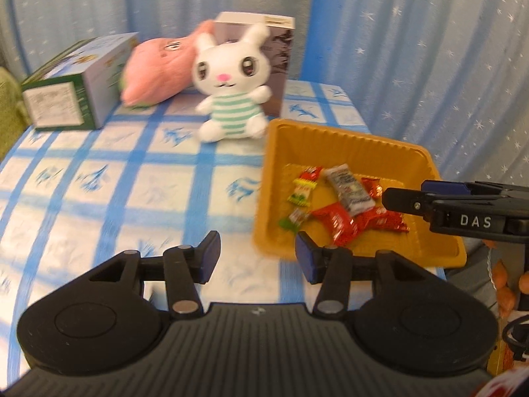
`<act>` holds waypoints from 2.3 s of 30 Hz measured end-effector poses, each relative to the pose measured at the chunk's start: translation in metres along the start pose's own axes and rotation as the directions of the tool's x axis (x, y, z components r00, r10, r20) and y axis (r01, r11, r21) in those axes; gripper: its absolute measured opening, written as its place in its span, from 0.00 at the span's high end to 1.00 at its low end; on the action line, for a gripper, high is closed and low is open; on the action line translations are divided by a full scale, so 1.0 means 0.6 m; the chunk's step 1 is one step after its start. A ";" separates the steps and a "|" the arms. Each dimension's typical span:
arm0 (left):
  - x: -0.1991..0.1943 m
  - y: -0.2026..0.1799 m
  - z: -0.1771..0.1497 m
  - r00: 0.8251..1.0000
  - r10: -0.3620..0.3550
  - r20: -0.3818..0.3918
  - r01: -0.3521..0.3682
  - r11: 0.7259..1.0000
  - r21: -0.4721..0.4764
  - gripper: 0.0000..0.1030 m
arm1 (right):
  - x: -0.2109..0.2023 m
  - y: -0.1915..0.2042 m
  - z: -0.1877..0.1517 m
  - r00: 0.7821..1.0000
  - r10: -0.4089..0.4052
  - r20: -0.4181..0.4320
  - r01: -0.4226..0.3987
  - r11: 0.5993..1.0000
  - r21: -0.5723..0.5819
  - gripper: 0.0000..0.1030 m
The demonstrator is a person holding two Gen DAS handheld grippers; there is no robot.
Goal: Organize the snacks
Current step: 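Move both tools back from the tray toward the remaining snacks, then grasp the white-green packet with the left gripper while the right gripper grasps the clear-wrapped brown candy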
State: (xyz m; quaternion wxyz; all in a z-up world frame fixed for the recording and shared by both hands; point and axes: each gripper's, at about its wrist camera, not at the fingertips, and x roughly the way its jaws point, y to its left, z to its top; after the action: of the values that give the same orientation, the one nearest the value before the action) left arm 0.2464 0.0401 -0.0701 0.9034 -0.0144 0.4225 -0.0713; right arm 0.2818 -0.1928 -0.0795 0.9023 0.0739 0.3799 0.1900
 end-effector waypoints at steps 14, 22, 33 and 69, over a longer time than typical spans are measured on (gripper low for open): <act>-0.101 0.046 -0.110 0.993 0.114 -0.029 -0.116 0.987 -0.109 0.54 | -0.022 0.083 -0.089 0.984 0.094 -0.152 -0.120 0.979 -0.165 0.27; -0.119 0.047 -0.148 0.991 0.121 -0.050 -0.126 0.985 -0.116 0.54 | -0.032 0.092 -0.139 0.969 0.097 -0.228 -0.137 0.976 -0.167 0.27; -0.123 0.051 -0.184 0.992 0.099 -0.083 -0.107 0.989 -0.103 0.54 | -0.033 0.116 -0.191 0.951 0.091 -0.297 -0.145 0.976 -0.165 0.27; -0.006 0.156 -0.150 0.992 0.086 -0.098 -0.090 0.995 -0.039 0.54 | 0.019 0.210 -0.189 0.990 0.050 -0.129 -0.059 0.996 -0.067 0.27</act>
State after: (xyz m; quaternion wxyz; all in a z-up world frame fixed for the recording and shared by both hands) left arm 0.1860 0.1360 -0.1334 0.8838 -0.0118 0.4672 -0.0231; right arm 0.1721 -0.0741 -0.1314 0.8727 0.0399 0.4274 0.2325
